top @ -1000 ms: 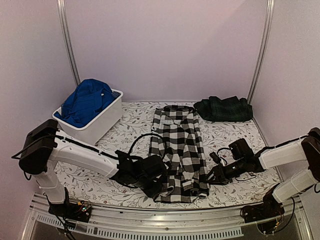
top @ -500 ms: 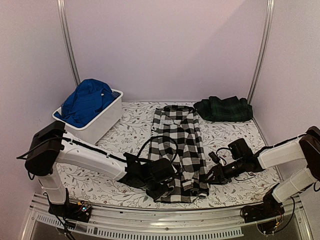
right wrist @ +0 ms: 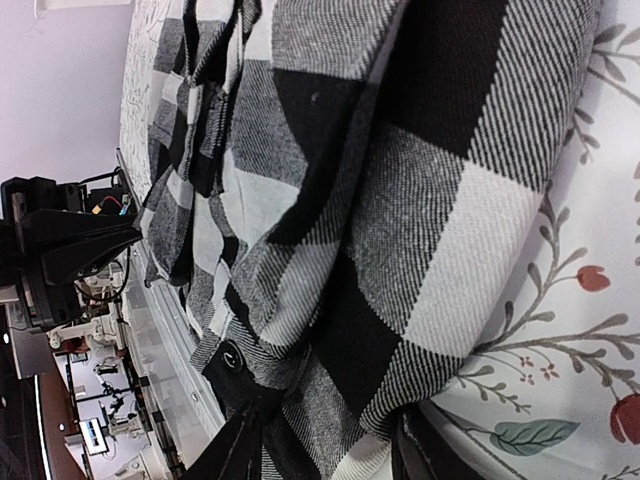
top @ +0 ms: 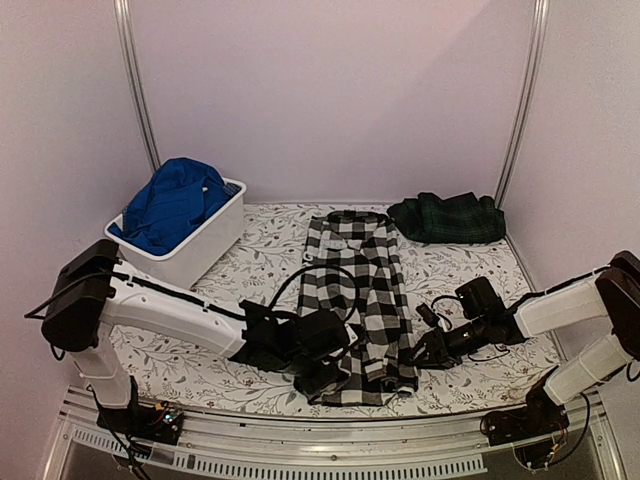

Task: Fold and stack the mixed laundry pile
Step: Smooth out the rectangle-folded shirt at the center of the board.

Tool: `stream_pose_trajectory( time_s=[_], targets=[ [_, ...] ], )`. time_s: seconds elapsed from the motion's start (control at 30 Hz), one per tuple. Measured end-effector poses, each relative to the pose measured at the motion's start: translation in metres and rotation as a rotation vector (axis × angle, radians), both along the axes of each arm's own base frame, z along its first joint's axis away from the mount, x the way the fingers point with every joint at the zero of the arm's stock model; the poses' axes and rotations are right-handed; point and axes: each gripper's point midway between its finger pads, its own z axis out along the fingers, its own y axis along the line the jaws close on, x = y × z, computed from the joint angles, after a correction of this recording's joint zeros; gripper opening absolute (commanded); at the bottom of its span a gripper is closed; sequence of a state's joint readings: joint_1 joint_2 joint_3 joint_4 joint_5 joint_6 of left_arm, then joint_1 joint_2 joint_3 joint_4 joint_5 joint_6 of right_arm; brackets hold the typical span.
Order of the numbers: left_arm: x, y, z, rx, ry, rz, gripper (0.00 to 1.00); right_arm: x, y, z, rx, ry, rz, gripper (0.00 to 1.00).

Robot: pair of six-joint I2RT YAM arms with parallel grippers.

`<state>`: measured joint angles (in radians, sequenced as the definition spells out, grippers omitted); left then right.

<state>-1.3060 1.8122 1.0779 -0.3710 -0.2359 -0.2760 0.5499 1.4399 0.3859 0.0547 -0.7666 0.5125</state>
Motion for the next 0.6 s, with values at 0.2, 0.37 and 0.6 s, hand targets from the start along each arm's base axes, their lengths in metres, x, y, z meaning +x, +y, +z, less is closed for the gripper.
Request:
stream_pose_trajectory(
  time_s=[0.2, 0.37, 0.6],
  targets=[
    [-0.004, -0.019, 0.017, -0.089, 0.001, -0.059, 0.00, 0.000, 0.001, 0.000, 0.004, -0.001, 0.001, 0.42],
    [-0.005, -0.033, 0.022, -0.129, 0.000, -0.094, 0.00, 0.000, 0.001, 0.000, 0.004, 0.002, 0.000, 0.42],
    [-0.003, -0.043, 0.005, -0.151, 0.033, -0.105, 0.00, 0.000, 0.002, 0.000, 0.012, 0.010, 0.001, 0.41]
  ],
)
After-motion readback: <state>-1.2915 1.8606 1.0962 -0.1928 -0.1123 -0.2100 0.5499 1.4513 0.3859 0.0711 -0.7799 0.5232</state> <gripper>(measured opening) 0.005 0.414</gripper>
